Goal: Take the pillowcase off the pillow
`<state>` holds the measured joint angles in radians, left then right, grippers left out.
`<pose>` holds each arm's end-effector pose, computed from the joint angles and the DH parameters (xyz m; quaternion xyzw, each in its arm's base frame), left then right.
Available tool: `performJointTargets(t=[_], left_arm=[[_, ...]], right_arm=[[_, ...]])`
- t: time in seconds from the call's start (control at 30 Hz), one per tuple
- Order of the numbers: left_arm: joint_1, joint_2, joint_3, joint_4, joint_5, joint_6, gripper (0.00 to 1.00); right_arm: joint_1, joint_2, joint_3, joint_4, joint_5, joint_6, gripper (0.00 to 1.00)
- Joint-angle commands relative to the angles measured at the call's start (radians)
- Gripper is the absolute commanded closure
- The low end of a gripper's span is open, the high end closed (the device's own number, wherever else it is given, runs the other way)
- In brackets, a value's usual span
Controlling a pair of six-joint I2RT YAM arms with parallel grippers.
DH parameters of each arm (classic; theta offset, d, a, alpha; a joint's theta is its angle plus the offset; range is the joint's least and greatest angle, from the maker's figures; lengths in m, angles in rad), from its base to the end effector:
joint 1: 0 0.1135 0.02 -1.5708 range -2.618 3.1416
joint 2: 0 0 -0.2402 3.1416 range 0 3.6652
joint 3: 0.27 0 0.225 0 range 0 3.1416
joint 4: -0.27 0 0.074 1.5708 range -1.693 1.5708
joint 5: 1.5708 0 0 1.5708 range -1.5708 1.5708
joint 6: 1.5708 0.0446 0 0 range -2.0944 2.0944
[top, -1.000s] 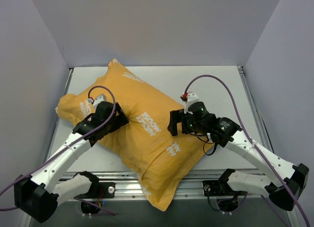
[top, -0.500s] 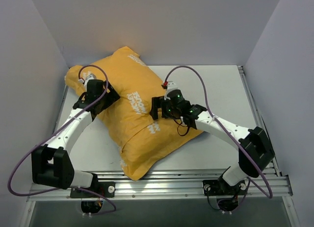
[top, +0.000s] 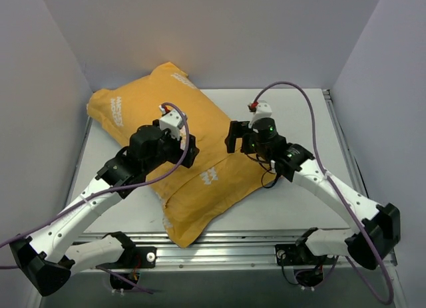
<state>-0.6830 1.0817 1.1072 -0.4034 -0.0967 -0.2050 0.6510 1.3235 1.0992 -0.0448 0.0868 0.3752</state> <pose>0.1830 -0.1434 0.3474 0.1693 0.8093 -0.2049 0.5238 0.2411 0.1788 0.3252 -0.0832 0.7909 0.2671 0.5443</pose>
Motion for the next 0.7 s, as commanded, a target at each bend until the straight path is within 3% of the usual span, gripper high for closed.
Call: performJointTargets(t=[0.0,0.13,0.3,0.57,0.67], left_arm=[[-0.045,0.007,-0.015,0.003,0.008,0.202,0.06],[-0.11,0.044,-0.006,0.02,0.084,0.292,0.06],[-0.15,0.115,0.022,0.028,0.13,0.352,0.06],[-0.19,0.191,0.094,-0.024,0.141,0.441,0.06],[-0.208,0.227,0.114,-0.038,0.109,0.478,0.06]], right_arm=[[-0.005,-0.15,-0.068,-0.13,0.083,0.053,0.09],[-0.007,-0.286,-0.197,-0.185,0.05,0.108,0.09],[-0.007,-0.325,-0.289,-0.195,0.001,0.149,0.09],[-0.053,-0.21,-0.348,-0.038,0.017,0.116,0.09],[-0.144,-0.141,-0.357,0.036,-0.01,0.096,0.09]])
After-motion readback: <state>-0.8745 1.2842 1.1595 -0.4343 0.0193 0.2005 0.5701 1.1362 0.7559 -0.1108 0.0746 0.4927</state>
